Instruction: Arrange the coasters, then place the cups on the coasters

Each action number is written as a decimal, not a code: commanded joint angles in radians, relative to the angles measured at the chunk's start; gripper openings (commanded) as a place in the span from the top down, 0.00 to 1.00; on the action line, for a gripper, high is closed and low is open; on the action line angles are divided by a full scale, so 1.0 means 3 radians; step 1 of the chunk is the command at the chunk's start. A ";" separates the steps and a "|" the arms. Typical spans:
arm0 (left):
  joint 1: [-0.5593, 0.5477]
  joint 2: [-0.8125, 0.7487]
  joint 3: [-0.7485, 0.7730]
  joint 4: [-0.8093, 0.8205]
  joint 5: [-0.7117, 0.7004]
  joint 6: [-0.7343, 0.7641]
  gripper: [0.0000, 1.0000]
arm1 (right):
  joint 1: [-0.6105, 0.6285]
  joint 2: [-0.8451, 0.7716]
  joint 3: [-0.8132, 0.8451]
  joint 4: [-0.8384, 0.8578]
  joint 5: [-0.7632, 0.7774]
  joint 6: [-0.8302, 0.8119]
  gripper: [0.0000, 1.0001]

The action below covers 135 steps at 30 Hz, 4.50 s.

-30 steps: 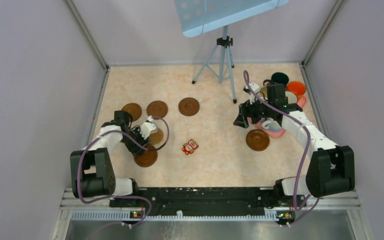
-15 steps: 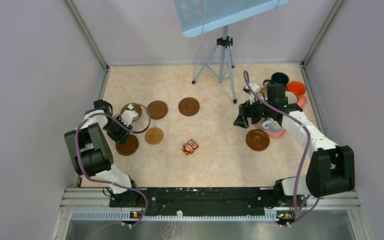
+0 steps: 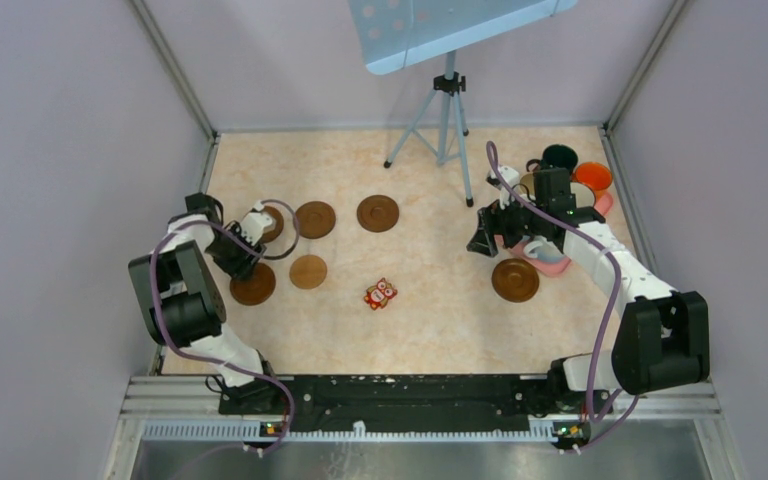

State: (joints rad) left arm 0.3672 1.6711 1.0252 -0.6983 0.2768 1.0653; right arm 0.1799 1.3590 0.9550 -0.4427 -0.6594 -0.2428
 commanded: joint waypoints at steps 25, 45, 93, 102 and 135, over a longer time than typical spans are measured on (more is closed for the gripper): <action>-0.1721 -0.0428 0.0068 -0.0171 0.0869 -0.0747 0.26 | -0.0021 -0.0061 0.0007 0.0004 -0.0036 -0.0059 0.22; -0.3038 0.0026 0.0033 0.0644 0.0083 -0.1382 0.51 | -0.0022 -0.0300 0.0056 -0.0542 0.0704 -0.0597 0.44; -0.1339 -0.1011 0.0318 0.0951 0.1390 -0.2720 0.09 | 0.0871 0.0853 -0.0215 -0.0233 0.1494 -0.0793 0.60; -0.1082 -0.0940 0.0263 0.0929 0.1398 -0.2791 0.07 | 0.1381 0.1403 0.0392 -0.0150 0.1316 -0.0562 0.63; -0.0380 -0.0586 0.0434 0.0338 0.1592 -0.2333 0.06 | 0.2452 0.2418 0.2005 -0.0397 0.0902 -0.0318 0.61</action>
State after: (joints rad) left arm 0.2447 1.4822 1.1297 -0.5564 0.7364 0.2882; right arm 0.8955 2.0827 1.5211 -0.5262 -0.3538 -0.3542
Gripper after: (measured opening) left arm 0.948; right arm 0.381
